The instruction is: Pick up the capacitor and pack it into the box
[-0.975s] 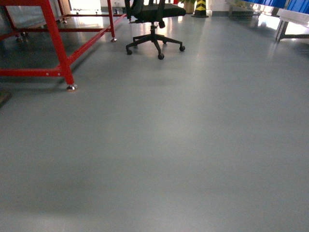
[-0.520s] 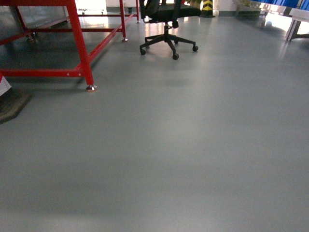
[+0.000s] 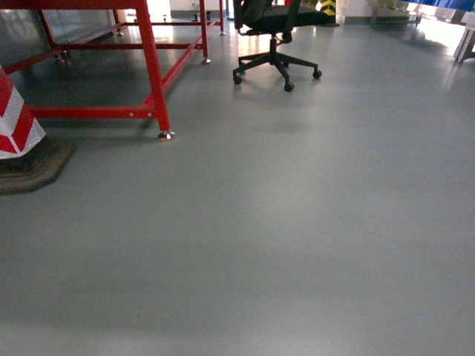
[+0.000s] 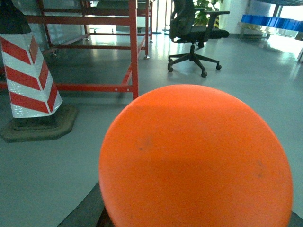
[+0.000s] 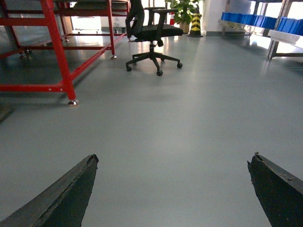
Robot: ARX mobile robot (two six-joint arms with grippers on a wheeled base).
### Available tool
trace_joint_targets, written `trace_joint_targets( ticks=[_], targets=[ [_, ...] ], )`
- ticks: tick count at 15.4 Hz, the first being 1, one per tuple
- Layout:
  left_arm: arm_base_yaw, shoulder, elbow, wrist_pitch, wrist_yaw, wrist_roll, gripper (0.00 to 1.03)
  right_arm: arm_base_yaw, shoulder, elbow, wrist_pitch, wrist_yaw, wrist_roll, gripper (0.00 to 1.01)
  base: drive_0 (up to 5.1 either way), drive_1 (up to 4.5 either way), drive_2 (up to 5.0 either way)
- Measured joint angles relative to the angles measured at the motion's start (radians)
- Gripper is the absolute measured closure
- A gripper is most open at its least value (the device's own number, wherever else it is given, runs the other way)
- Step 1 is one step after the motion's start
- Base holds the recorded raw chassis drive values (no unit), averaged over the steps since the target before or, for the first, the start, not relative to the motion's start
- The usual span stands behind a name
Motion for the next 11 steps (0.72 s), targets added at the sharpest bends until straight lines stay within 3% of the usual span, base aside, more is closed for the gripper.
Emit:
trace_joint_targets(
  ticks=[11],
  targets=[
    [0.000,0.000,0.000,0.003,0.000,0.000,0.59,0.000,0.000,0.000,0.000,0.000,0.000,0.03,-5.1,2.31,2.3]
  ],
)
